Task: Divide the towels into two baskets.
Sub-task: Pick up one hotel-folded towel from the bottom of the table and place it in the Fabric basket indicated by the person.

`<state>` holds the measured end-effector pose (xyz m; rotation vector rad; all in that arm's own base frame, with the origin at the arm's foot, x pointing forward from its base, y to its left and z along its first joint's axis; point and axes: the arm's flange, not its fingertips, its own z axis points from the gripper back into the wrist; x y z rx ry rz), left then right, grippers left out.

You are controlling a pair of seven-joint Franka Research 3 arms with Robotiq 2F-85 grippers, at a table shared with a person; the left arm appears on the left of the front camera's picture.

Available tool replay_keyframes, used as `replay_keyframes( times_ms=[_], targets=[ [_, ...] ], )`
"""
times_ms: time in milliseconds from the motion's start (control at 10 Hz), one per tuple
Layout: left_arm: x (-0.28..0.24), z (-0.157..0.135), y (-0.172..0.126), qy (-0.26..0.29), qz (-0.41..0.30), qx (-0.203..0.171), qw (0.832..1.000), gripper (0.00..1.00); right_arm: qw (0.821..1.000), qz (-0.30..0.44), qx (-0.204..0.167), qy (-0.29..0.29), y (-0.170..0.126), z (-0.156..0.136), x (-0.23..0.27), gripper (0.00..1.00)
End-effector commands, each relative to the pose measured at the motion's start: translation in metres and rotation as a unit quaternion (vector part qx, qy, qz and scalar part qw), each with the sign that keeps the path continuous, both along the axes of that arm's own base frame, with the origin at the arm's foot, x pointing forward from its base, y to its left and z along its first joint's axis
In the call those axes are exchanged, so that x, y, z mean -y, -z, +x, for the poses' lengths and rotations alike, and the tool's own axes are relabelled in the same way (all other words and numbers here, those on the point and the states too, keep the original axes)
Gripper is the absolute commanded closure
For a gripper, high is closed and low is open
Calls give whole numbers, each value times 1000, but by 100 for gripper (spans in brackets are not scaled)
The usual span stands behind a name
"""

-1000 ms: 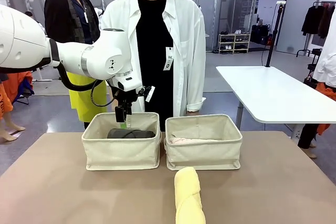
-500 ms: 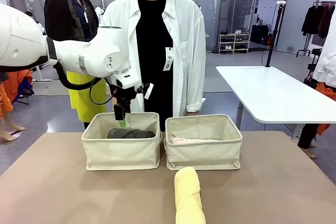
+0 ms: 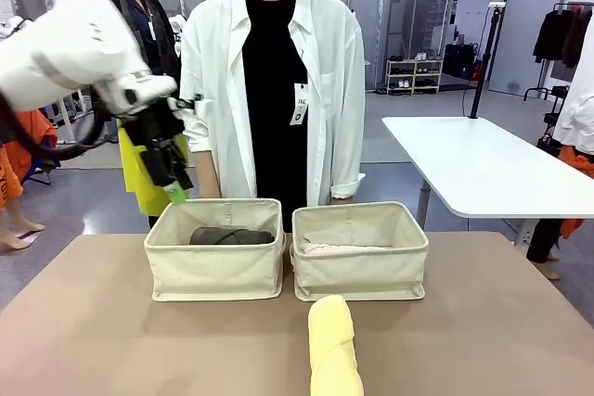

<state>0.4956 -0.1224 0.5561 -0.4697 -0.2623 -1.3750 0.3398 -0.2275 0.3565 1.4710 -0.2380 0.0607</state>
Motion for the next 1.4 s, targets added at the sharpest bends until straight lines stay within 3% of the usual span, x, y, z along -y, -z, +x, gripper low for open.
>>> replay_keyframes(
  times_ms=[0, 200, 300, 400, 600, 800, 1000, 1100, 1300],
  targets=[
    [-65, -47, 13, -60, -90, -51, 993, 0, 1000, 0, 9, 0, -1, -2, -2, 0],
    [-131, -95, 30, -108, -172, -112, 973, 0, 1000, 0, 9, 0, -1, -2, -2, 0],
    [-160, -107, 42, -130, -212, -122, 961, 0, 1000, 0, 9, 0, -1, -2, -2, 0],
    [-192, -118, 61, -146, -253, -155, 944, 0, 1000, 0, 9, 0, -1, -2, -2, 0],
    [-256, -152, 102, -201, -363, -182, 892, 0, 1000, 0, 9, 0, -1, -2, -2, 0],
    [-292, -186, 145, -258, -390, -224, 855, 0, 1000, 0, 9, 0, -1, -2, -2, 0],
    [-316, -205, 176, -295, -411, -239, 829, 0, 1000, 0, 9, 0, -1, -2, -2, 0],
    [-320, -197, 186, -300, -405, -242, 829, 0, 1000, 0, 9, 0, -1, -2, -2, 0],
    [-312, -208, 174, -292, -390, -242, 839, 0, 1000, 0, 9, 0, -1, -2, -2, 0]
  ],
)
